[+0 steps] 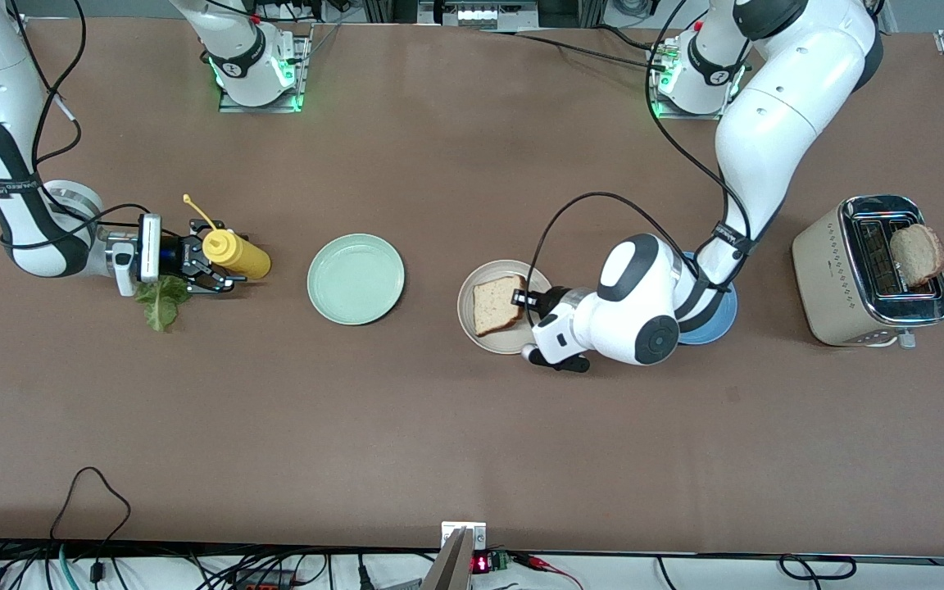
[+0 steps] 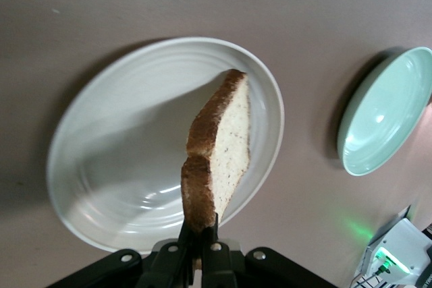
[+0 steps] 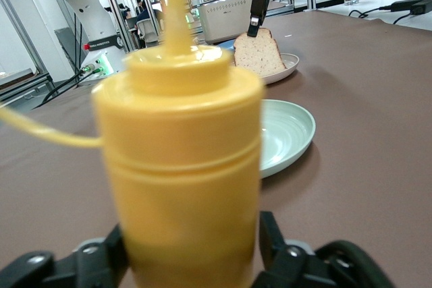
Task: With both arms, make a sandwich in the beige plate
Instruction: 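Lay the bread on the beige plate while the right gripper grasps the bottle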
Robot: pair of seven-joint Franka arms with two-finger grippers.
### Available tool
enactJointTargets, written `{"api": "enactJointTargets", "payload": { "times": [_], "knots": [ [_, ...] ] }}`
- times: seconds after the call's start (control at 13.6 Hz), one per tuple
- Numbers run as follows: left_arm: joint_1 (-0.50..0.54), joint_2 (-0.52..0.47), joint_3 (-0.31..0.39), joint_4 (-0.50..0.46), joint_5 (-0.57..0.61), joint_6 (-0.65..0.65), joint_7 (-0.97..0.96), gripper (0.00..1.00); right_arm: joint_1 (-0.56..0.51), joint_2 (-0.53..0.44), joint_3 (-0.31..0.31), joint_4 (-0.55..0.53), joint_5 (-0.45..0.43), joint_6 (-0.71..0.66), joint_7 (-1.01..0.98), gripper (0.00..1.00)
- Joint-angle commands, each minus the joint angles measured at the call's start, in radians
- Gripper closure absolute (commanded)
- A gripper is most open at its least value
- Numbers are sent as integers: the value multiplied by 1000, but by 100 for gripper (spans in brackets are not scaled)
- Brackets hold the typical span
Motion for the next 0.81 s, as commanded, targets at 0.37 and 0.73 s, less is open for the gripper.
{"api": "enactJointTargets", "payload": {
  "times": [0.37, 0.73],
  "knots": [
    [4, 13, 63, 18, -4, 32, 91, 0, 89, 1, -4, 102, 18, 13, -4, 94],
    [52, -155, 71, 9, -3, -89, 77, 0, 162, -49, -7, 137, 6, 28, 152, 95]
  ]
}}
